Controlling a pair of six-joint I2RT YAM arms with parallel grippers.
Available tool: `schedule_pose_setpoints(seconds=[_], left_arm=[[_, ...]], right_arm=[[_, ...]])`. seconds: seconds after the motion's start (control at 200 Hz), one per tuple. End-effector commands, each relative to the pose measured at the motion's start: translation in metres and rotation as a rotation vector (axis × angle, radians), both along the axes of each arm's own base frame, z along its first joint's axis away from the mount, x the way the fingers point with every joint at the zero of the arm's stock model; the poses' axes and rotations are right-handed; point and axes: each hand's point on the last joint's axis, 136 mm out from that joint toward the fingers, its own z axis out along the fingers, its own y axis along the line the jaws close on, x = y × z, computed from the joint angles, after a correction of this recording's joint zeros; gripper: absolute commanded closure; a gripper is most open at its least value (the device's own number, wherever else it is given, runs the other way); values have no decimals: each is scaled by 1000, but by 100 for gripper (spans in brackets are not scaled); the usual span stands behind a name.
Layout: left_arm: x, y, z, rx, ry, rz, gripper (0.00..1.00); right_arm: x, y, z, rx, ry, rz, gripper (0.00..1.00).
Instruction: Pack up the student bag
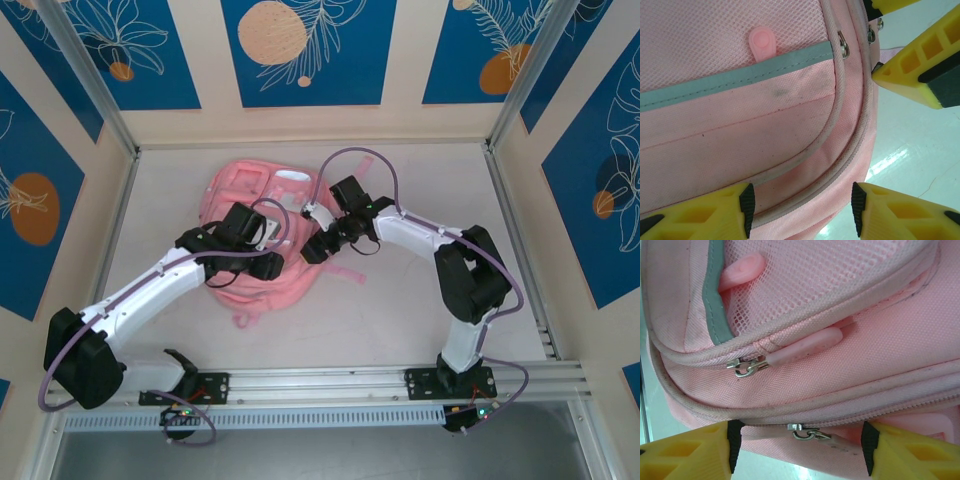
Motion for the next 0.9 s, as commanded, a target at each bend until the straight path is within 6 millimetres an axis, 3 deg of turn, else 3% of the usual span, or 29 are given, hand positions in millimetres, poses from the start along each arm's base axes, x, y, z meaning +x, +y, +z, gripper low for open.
schedule_pose_setpoints(seconds=[0.0,0.075,0.235,0.33,0.4,0.525,0.635,0.895], left_arm=[[-1,1,-2,16,-19,-16,45],[-1,1,-2,16,-19,-16,45],[-4,-3,-5,-2,-9,-44,46],[-6,-9,-3,-26,-8,-65,46],[-6,-14,-2,-41,-11,-78,46],[-2,-15,-4,-30,-21,-71,46],[-3,-16,-7,-19,-19,-80,46],[-6,-17,-9,-9,-26,-105,46]], right_arm=[[6,9,9,40,-1,33,34],[-2,11,10,54,26,57,39],[-10,6,3,36,32,53,63],[-11,3,2,29,26,47,70],[-10,2,-1,18,24,41,71],[-4,-2,-7,-21,-5,17,62],[-3,-4,-13,-54,-18,14,61],[-4,-6,-25,-98,-18,18,79]])
